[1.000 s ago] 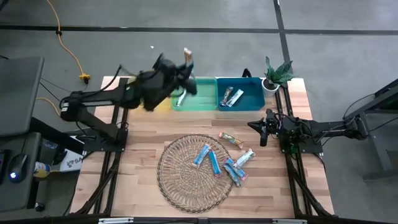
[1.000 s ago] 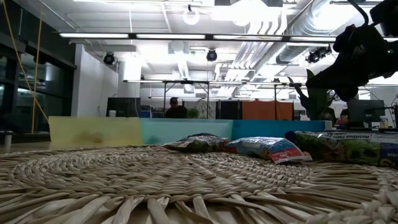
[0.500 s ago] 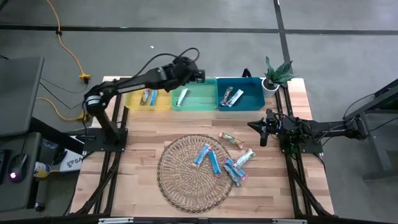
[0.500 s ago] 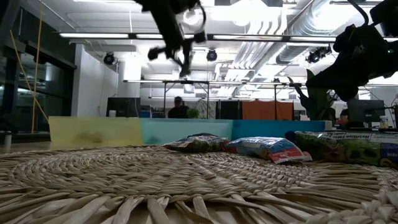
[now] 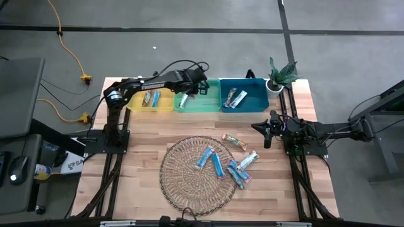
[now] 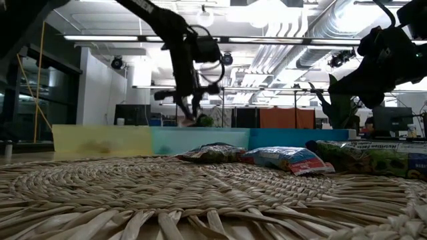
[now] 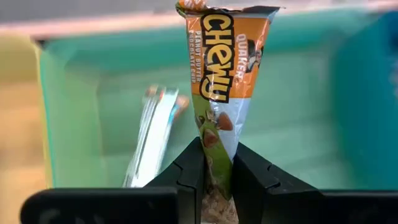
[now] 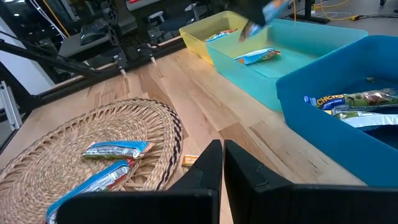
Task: Pick and place Granola Bars by type
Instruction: Put the yellow granola bar into the green bin
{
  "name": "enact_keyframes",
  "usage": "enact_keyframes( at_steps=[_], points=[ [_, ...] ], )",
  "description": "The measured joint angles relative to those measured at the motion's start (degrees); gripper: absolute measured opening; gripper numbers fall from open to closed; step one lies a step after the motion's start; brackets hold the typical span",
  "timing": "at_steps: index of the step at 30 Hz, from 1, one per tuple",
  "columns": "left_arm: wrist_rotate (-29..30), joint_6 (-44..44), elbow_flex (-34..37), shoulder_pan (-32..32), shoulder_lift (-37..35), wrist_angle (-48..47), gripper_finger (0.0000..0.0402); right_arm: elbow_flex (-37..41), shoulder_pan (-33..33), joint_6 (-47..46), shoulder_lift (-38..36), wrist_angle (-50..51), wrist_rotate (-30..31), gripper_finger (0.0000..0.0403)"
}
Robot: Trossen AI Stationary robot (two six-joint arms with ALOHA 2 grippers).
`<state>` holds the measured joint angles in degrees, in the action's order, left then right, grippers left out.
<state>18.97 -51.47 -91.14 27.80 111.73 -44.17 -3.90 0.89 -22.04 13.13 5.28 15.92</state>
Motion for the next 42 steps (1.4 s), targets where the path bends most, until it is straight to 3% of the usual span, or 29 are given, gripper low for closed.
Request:
enact_keyframes(
  at_steps=[9, 15, 28, 35, 42],
  points=[
    [-3.35, 0.18, 0.03, -0.05, 3.41, -0.49, 0.0056, 0.00, -0.01, 0.01, 0.00, 0.00, 0.00, 0.0000],
    [-5.06, 5.06, 0.03, -0.05, 3.51, 0.29, 0.0064, 0.00, 0.00, 0.00, 0.00, 0.00, 0.00, 0.0000],
    [-12.29, 6.19, 0.03, -0.03, 3.05, 1.52, 0.0196, 0.00, -0.01, 0.02, 0.00, 0.00, 0.00, 0.0000],
    [-15.60, 19.59, 0.03, -0.11, -4.38, 8.50, 0.0204, 0.00, 0.00, 0.01, -0.02, 0.00, 0.00, 0.0000],
    [-16.78, 26.71, 0.03, -0.07, -17.35, 11.62, 0.0205, 0.00, 0.01, 0.01, -0.02, 0.00, 0.00, 0.0000]
  ],
)
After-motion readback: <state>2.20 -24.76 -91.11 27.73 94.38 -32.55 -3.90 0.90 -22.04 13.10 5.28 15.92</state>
